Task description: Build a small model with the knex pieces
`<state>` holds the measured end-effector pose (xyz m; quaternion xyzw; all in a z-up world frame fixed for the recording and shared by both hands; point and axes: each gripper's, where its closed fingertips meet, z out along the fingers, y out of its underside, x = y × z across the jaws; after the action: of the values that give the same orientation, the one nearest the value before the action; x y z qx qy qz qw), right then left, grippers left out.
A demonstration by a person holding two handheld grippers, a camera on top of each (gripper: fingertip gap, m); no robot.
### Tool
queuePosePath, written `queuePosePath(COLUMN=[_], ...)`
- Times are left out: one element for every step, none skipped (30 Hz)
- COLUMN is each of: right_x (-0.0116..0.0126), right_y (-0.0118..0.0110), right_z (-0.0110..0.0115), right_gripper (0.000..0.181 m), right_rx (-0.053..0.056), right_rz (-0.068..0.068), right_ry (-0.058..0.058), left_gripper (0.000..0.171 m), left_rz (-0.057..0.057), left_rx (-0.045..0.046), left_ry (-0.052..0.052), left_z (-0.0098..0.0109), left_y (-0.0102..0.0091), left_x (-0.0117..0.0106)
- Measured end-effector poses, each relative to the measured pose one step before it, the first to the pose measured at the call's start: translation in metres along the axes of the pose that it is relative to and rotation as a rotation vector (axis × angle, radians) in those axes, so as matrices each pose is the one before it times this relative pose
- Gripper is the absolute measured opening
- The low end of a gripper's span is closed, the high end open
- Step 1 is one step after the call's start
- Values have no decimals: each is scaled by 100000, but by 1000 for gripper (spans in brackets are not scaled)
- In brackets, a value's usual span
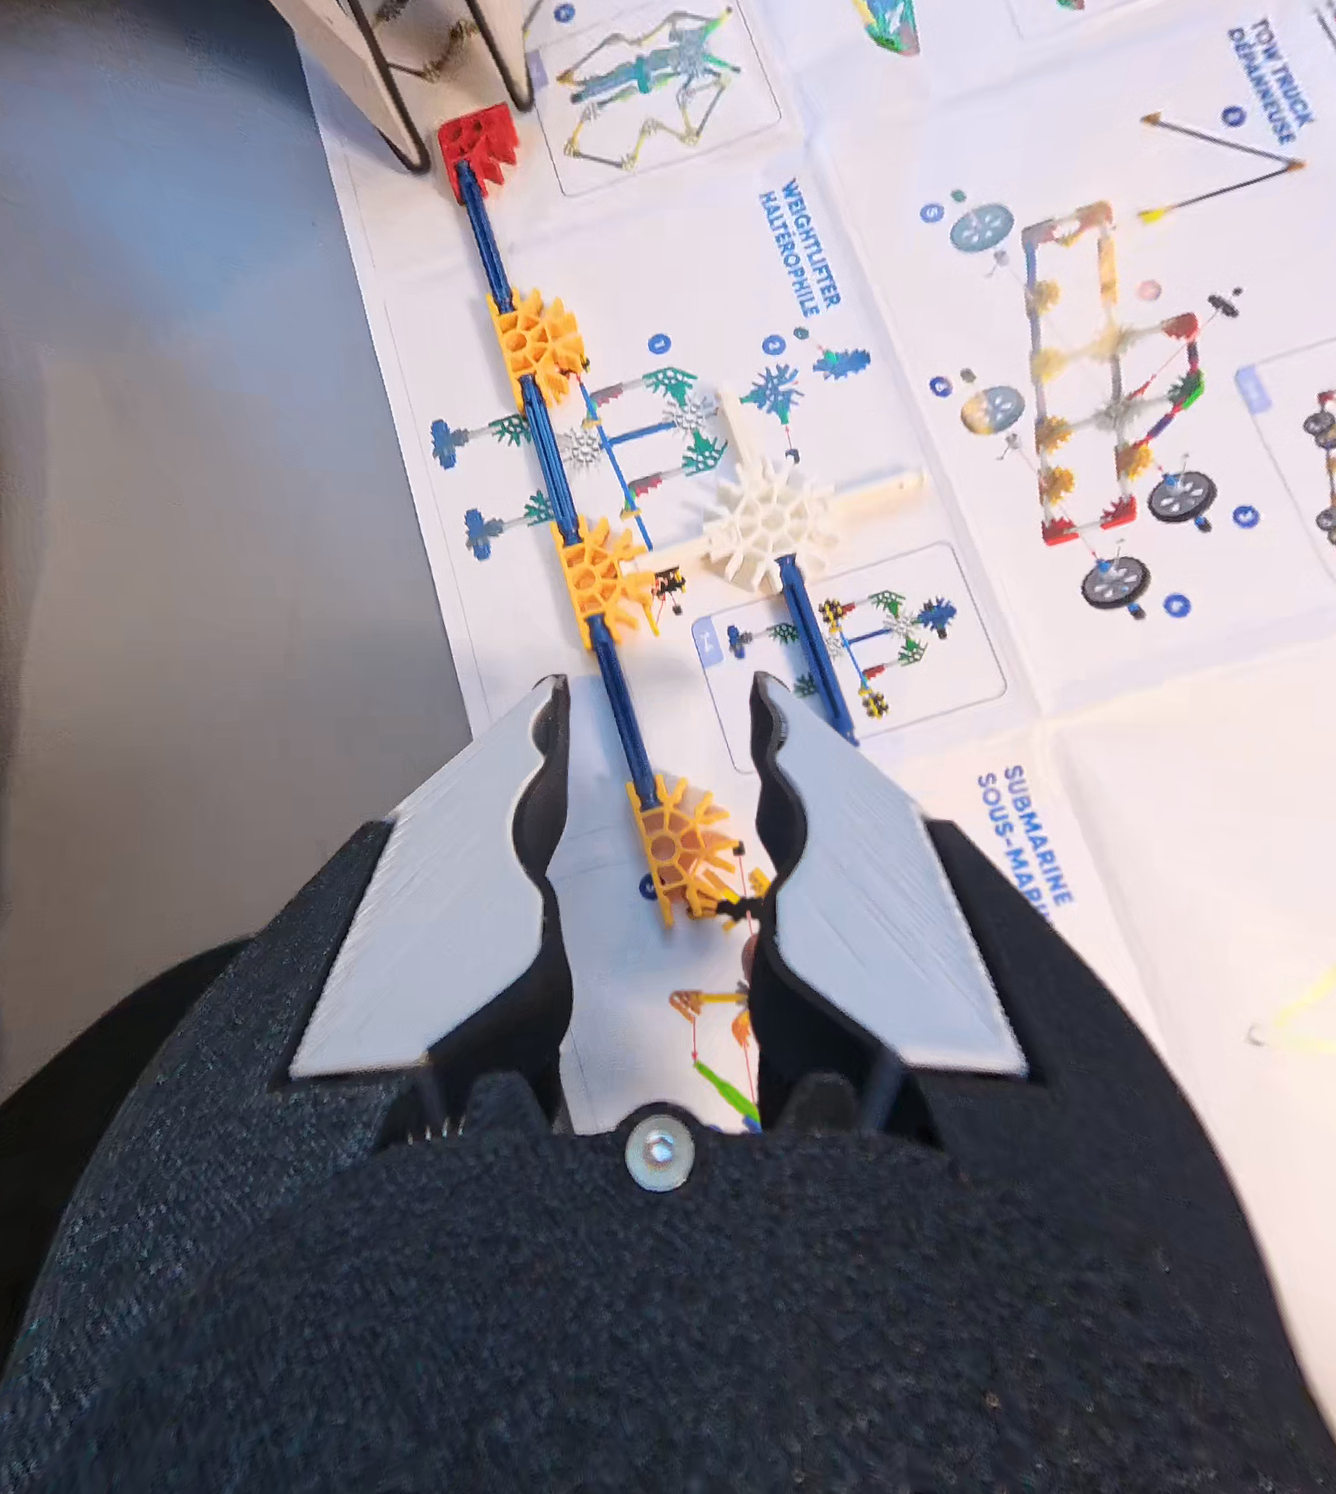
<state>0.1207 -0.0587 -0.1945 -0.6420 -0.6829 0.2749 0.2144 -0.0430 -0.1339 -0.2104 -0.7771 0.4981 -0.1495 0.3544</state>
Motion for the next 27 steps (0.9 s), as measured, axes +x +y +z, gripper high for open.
queuePosePath(right_x=[233, 212, 43, -242, -403, -269, -68, 168, 68, -20, 72, -14, -3, 123, 122, 13, 146, 260, 184, 164, 217, 220, -7, -17, -10, -83, 30], right_y=[421, 305, 160, 104, 73, 95, 156, 7, -152, -241, -233, -167, -168, -241, -154, 31, 95, 33, 17, 44, 78, 134, 300, 368, 113, -113, 110], right_z=[-35, -13, 51, 106, 145, 159, 158, 100, 88, 169, 203, 204, 130, 122, 75, -29, -206, -358, -442, -416, -286, -80, 109, 206, 161, 6, 58], right_gripper=[44, 42, 38, 35, 33, 27, 23, 20, 16, 12, 8, 5, 5, 6, 8, 13, 18, 19, 20, 21, 22, 22, 22, 22, 21, 20, 18], right_rx=[-138, -138, 61, -209, -328, -585, -1069, -501, 295, 687, 411, -203, -136, 675, 537, -197, -37, 724, 1103, 1073, 902, 589, -649, -1377, -100, 545, -1133], right_rz=[69, -89, 523, 215, -820, -1309, -1019, -821, -463, -310, -792, -1425, -1824, -1263, -333, -8, 134, 400, 983, 1422, 1185, 1002, 1200, 752, 396, 1133, 316], right_ry=[785, 662, -217, -1404, -1618, -523, 455, 1656, 731, 200, 1069, 965, 958, 1398, 913, -50, 602, 1121, 599, 370, 879, 985, -417, -247, -204, -825, 58], left_gripper=[26, 23, 23, 23, 23, 23, 23, 23, 23, 23, 23, 23, 23, 22, 22, 22, 22, 22, 22, 22, 24, 26, 30, 32, 33, 34, 33], left_rz=[449, 204, -686, -1143, -922, -486, -331, -446, -318, -136, -236, -493, -581, -488, -306, -134, -95, -134, -107, -77, -89, -120, -320, -523, -475, -128, 157], left_rx=[31, -146, 567, 457, 337, 146, -82, -131, -233, -336, -318, -206, -255, -307, -212, -115, -107, -162, -207, -236, -192, 0, 255, 365, 269, -218, -445], left_ry=[-594, -321, 746, 881, 522, 51, -14, 160, -17, -396, -358, -270, -403, -533, -273, -163, -553, -661, -433, -408, -664, -775, -487, 61, 295, 296, 151], left_z=[7, 21, -14, -11, -53, -80, -75, -98, -108, -139, -173, -184, -180, -159, -145, -130, -111, -82, -63, -55, -53, -55, -51, -36, 20, 74, 75], left_y=[-49, 64, 15, 58, 73, 87, 109, 107, 125, 161, 184, 191, 204, 185, 161, 121, 97, 87, 80, 75, 55, 18, -42, -47, -32, 41, 61], left_x=[-54, -80, 10, -22, -69, -100, -97, -71, -119, -168, -181, -179, -192, -199, -136, -97, -126, -140, -72, -74, -105, -134, -114, -36, 25, 45, 66])
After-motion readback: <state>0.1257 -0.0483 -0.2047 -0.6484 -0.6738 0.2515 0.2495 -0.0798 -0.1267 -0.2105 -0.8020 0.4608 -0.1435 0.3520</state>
